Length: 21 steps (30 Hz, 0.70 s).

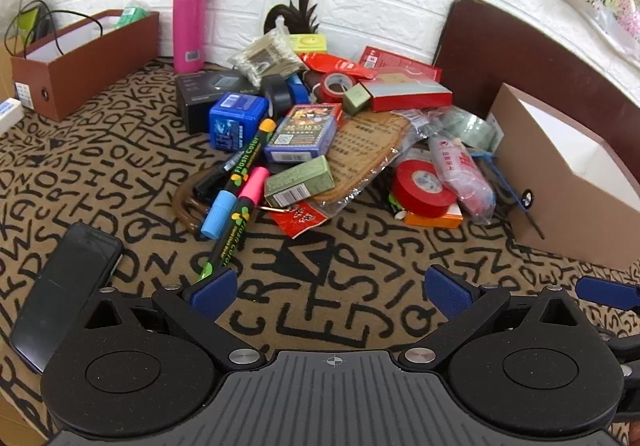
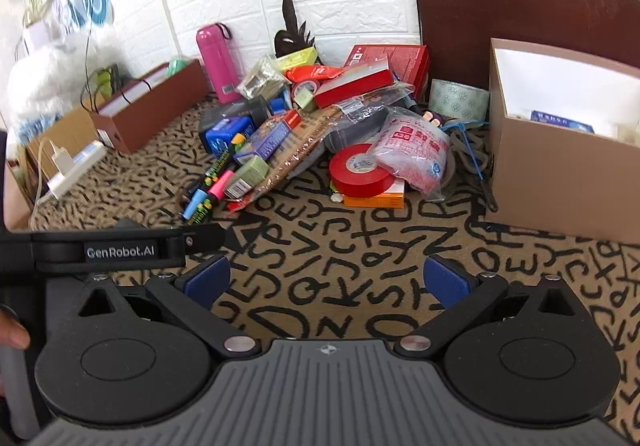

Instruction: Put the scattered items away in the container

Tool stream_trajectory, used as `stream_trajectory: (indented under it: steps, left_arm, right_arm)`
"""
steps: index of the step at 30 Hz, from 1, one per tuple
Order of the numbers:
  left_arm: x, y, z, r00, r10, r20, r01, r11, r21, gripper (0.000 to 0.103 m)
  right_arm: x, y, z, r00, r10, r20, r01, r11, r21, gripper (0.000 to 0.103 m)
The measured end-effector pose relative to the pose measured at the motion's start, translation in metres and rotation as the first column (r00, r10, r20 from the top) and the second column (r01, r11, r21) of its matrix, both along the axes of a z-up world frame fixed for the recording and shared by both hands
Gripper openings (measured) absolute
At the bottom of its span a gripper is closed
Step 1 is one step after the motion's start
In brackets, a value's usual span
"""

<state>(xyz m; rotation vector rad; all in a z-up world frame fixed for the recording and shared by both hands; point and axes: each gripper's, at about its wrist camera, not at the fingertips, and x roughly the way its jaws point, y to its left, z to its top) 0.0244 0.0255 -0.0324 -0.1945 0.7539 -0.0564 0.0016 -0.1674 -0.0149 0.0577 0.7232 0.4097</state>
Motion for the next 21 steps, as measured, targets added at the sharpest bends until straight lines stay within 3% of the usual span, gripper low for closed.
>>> stream_trajectory:
  steps: [21]
  left_arm:
    - [0.016, -0.004, -0.007, 1.000, -0.017, -0.017, 0.017, 1.000, 0.010, 0.103]
  right_arm:
    - [0.010, 0.005, -0.005, 1.000, -0.018, 0.014, 0.019, 1.000, -0.014, 0.102]
